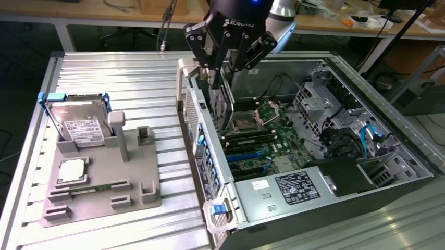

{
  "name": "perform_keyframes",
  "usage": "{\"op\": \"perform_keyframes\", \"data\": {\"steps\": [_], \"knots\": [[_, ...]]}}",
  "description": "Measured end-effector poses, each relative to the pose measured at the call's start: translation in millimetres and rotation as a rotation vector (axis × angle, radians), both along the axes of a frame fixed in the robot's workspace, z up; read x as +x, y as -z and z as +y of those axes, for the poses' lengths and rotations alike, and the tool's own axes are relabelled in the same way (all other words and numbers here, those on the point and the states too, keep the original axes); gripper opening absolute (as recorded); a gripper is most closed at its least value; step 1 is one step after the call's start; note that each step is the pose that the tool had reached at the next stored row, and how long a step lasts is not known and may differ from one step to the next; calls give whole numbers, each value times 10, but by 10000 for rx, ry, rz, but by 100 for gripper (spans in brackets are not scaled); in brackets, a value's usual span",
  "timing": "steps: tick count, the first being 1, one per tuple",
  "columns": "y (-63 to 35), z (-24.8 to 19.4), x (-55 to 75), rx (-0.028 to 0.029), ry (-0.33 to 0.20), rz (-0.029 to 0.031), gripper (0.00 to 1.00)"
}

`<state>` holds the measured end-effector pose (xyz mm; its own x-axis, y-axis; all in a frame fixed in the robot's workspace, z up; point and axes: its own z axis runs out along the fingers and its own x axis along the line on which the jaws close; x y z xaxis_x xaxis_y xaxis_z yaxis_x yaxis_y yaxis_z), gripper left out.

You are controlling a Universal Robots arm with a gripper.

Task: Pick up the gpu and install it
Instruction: 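Pick up the gpu and move the gpu toward the slot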

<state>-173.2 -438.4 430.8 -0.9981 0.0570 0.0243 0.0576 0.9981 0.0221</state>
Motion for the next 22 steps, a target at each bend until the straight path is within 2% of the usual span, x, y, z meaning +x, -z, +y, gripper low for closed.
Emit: {"op": "perform_keyframes", "data": {"steps": [7, 15, 22], "knots": [[0, 0, 48, 0, 1, 0, 27], [0, 0, 366, 1, 0, -1, 27], [0, 0, 437, 0, 0, 0, 27]]}}
